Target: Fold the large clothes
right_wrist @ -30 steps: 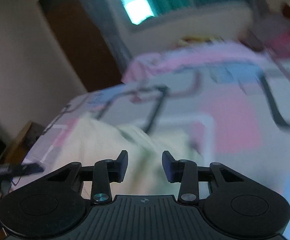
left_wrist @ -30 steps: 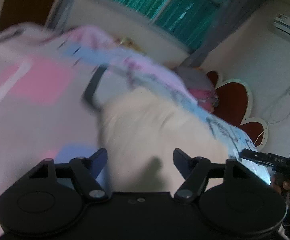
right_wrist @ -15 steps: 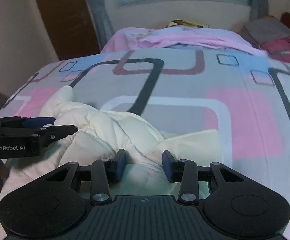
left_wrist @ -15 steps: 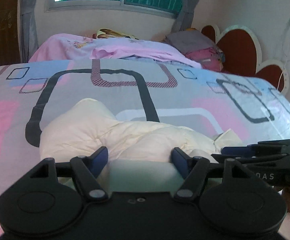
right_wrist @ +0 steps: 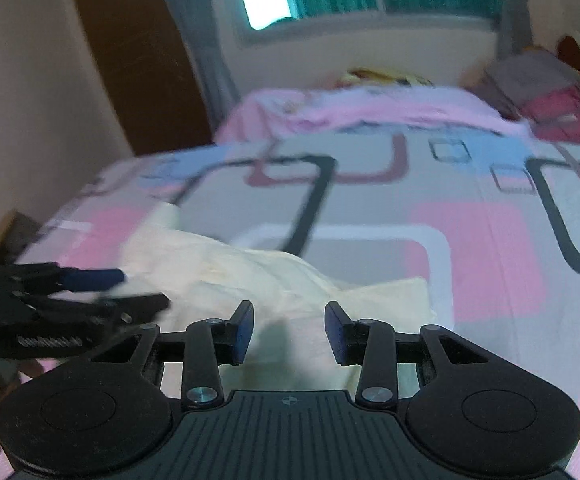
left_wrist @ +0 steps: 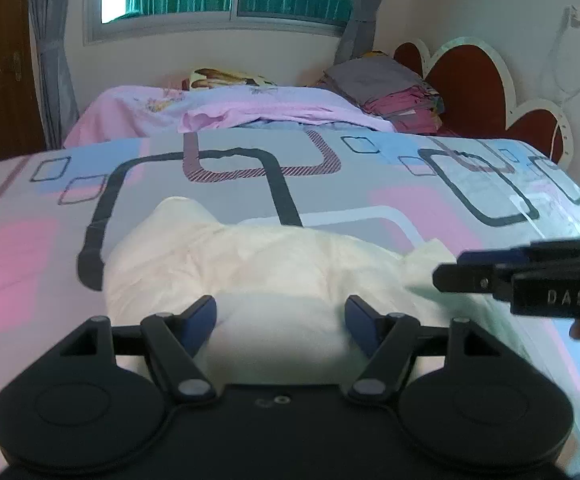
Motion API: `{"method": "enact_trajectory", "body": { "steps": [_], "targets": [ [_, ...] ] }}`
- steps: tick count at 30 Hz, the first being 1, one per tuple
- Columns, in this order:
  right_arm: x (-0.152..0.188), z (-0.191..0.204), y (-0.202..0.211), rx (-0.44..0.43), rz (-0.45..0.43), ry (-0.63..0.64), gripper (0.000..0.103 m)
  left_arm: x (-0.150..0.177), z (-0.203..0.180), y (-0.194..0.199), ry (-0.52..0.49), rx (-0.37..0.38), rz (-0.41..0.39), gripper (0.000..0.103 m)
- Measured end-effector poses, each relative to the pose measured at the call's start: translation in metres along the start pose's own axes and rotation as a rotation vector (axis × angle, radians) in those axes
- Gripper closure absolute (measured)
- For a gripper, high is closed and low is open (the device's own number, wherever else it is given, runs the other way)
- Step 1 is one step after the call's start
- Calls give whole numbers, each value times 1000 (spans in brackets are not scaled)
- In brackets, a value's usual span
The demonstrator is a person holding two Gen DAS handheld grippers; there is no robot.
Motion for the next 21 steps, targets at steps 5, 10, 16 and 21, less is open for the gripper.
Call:
{"method": "enact_trajectory", "body": {
  "steps": [5,10,16,21],
  "targets": [
    [16,11,17,-39,30,47,64,24,-13,38,13,33,-18,31],
    [39,-5,-5,-17,96,2,64,40,-24,24,-26,-19,-2,29],
    [35,-5,25,-17,62,24,64,38,-36,35,-77,-65,15,32],
    [41,6,76,-95,13,56,64,51,-52,68,-125,-87,0,32]
  ]
}}
Point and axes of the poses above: each gripper's, at about its wrist camera, not at the fingertips, and y roughly against the way its jaws point, z to its left, x to its underside, the point moved 1 cm from there along -y, roughly the way its jaws point, and after that the axes turned 10 degrees about -z, right-handed, at the moved point
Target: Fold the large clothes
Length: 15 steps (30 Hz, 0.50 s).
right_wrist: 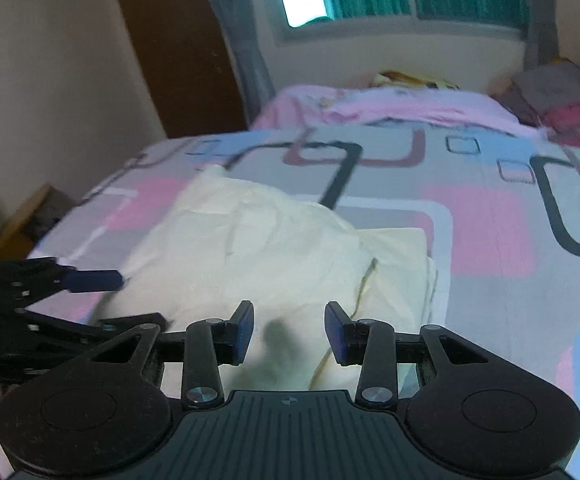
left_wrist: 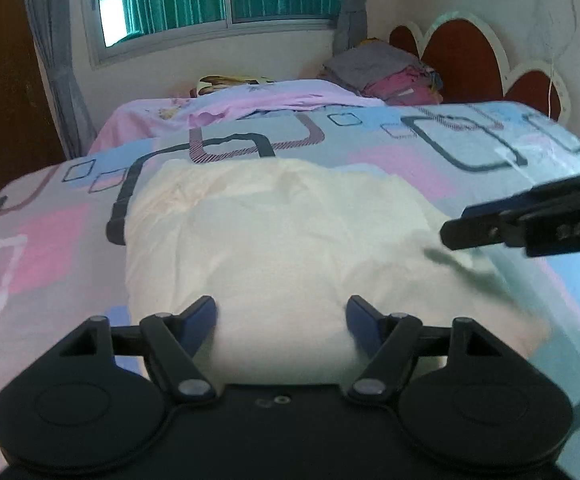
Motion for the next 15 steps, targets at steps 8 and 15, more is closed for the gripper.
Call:
{"method": "enact_trajectory", "body": {
  "steps": [8,15],
  "targets": [
    [34,13,8,-16,63,39,64,16,-11,18,22,-32,13,32],
    [52,6,17,-5,88,31,64,31,-20,29,50,-47,26,32]
  ]
}}
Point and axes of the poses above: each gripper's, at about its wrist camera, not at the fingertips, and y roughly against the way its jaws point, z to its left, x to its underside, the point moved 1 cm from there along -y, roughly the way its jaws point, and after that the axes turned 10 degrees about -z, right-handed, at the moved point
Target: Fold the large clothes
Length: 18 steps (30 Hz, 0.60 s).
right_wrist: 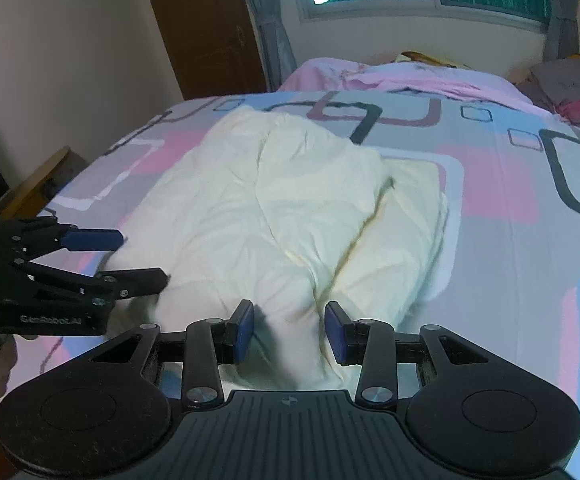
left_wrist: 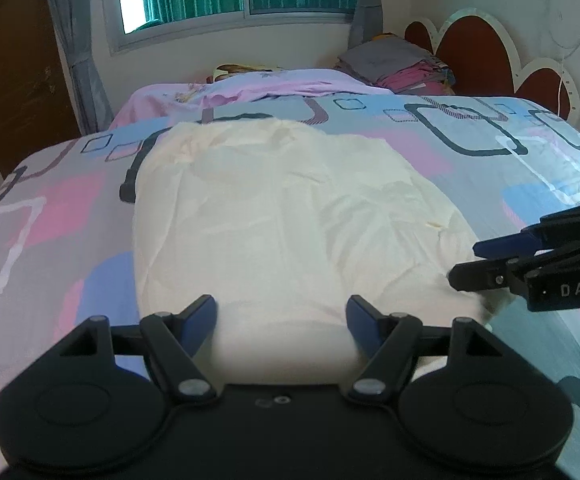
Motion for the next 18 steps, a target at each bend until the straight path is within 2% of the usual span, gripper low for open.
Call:
{"method": "enact_trajectory", "body": {
  "steps": [7,14,18],
  "targets": [
    [14,-7,-14,1,47,2,64,18,-5,-2,-4,-20,28,29],
    [-10,-11,20,13,-73,13,64,10,19,25,40,-53,-42,30],
    [-3,-14,21,4,-49,-14,64,16,36,25,93,-69,-29,30]
  ]
}}
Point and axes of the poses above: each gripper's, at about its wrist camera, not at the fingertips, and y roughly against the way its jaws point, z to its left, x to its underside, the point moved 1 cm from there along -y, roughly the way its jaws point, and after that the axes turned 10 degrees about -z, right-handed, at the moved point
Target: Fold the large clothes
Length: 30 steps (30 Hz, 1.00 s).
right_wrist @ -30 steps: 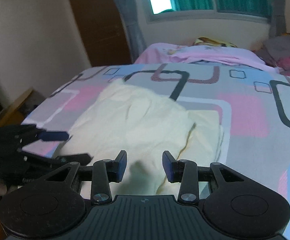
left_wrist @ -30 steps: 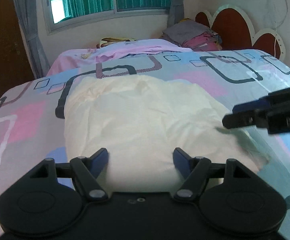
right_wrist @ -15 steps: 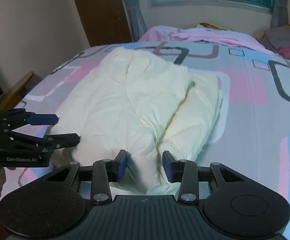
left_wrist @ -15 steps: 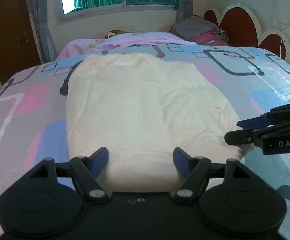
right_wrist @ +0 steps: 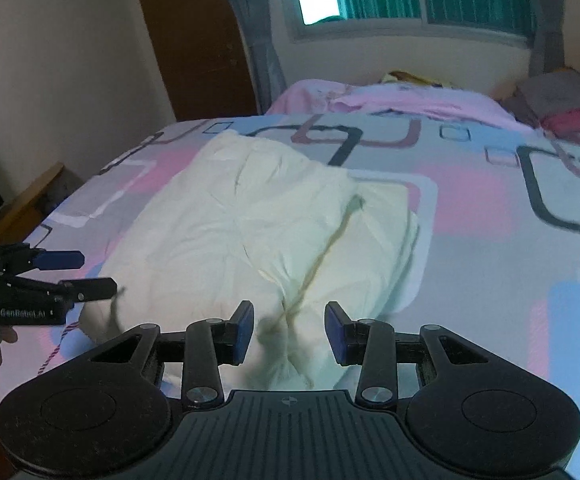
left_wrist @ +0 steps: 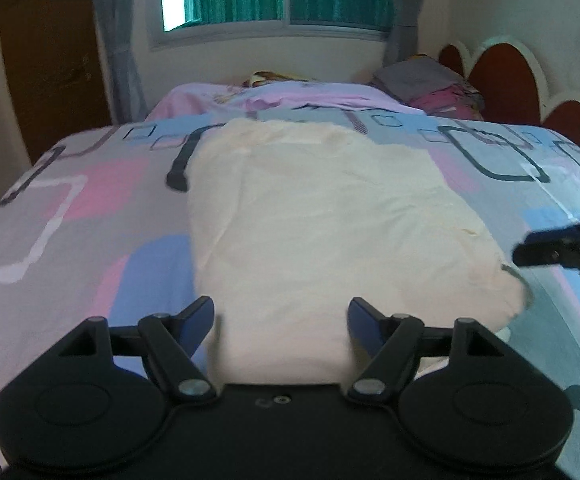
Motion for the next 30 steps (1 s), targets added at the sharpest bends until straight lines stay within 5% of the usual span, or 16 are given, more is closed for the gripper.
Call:
{"method": "enact_trajectory", "body": {
  "steps": [8,17,21,23,25,26,30],
  "targets": [
    [24,0,-17,21,98,-22,64,28,4,-7,13,-16,85,27],
    [29,17,82,32,-37,-28,64,28,-12,75,69,-38,-25,24],
    [35,31,126,47,-90,-27,64,26,-38,121,72,-17,-96,16],
    [37,37,145,69,-113,-20,63,27,-49,139,98,-16,-122,1],
    [42,42,161,145,-138,-23,13,31,-57,153,117,-55,-160,0],
    [45,44,172,174,-183,-24,1,32,-61,158,114,-70,-167,0],
    [55,52,191,176,-182,10,0,37,-77,176,93,-111,-157,0]
  ]
}}
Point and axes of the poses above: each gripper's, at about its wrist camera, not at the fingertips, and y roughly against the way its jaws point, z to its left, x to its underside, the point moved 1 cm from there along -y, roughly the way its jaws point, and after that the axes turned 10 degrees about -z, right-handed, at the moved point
